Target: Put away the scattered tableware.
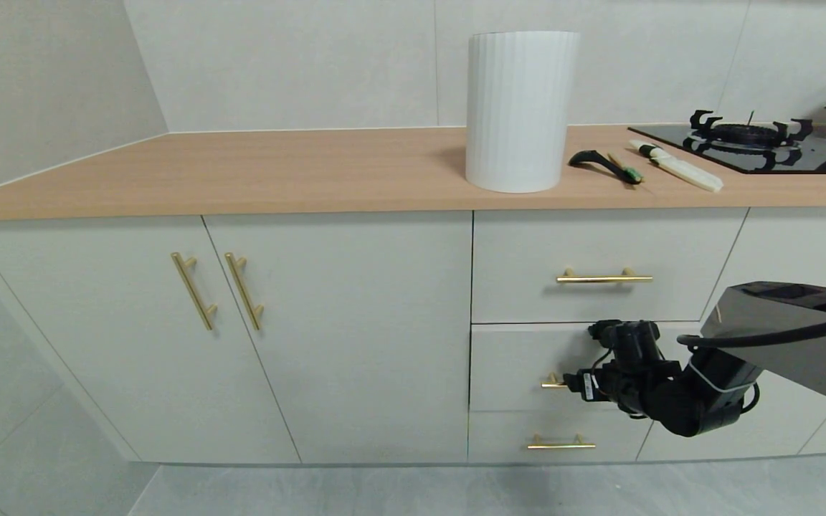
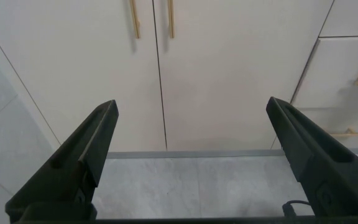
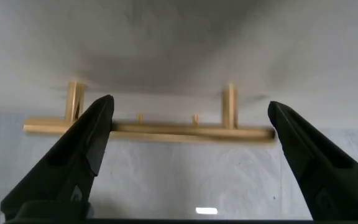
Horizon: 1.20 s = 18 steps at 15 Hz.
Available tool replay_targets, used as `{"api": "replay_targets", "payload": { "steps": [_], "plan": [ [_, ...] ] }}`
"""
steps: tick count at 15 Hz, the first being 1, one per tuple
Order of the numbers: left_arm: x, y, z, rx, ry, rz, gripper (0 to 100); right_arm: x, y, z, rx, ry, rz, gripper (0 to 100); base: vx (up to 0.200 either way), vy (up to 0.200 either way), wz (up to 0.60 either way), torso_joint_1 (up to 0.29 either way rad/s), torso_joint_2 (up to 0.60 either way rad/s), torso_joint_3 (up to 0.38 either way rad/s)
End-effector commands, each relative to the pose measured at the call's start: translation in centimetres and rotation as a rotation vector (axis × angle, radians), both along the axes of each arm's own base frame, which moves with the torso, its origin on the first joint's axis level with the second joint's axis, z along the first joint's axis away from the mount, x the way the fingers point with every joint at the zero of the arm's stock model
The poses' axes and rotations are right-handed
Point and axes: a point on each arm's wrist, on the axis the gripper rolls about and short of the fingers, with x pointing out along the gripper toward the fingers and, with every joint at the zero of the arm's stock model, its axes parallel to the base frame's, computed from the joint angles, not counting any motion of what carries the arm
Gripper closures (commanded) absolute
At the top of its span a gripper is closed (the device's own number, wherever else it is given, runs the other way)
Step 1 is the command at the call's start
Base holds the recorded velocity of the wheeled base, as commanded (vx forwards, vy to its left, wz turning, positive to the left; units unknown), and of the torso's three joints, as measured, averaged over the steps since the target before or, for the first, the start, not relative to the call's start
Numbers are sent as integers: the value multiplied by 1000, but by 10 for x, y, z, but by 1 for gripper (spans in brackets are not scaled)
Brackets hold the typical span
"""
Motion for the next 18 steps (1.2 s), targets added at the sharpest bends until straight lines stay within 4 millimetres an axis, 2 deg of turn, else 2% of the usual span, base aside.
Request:
{"api": "replay_targets", "payload": {
  "steps": [1,3,4,5,7,10,12,13,15,16,18],
  "plan": [
    [0,0,0,1,0,0,0,-2,0,2,-5,9,1,0,0,0,0,0,0,0],
    [0,0,0,-1,2,0,0,-8,-2,8,-11,31,4,0,0,0,0,0,0,0],
    [0,0,0,-1,2,0,0,-14,-1,19,-15,51,9,0,0,0,0,0,0,0],
    [0,0,0,-1,0,0,0,-23,1,37,-18,77,26,0,0,0,0,0,0,0],
    [0,0,0,-1,0,0,0,-50,4,87,-9,145,78,0,0,0,0,0,0,0],
    [0,0,0,-1,0,0,0,-88,10,155,19,101,145,0,0,0,0,0,0,0],
    [0,0,0,-1,2,0,0,-101,13,178,34,35,161,0,0,0,0,0,0,0],
    [0,0,0,-1,0,0,0,-104,13,183,43,14,161,0,0,0,0,0,0,0],
    [0,0,0,-1,2,0,0,-97,16,177,66,17,133,0,0,0,0,0,0,0],
    [0,0,0,-1,2,0,0,-92,18,170,68,20,126,0,0,0,0,0,0,0],
    [0,0,0,1,2,0,0,-74,24,141,39,22,94,0,0,0,0,0,0,0]
  ]
}}
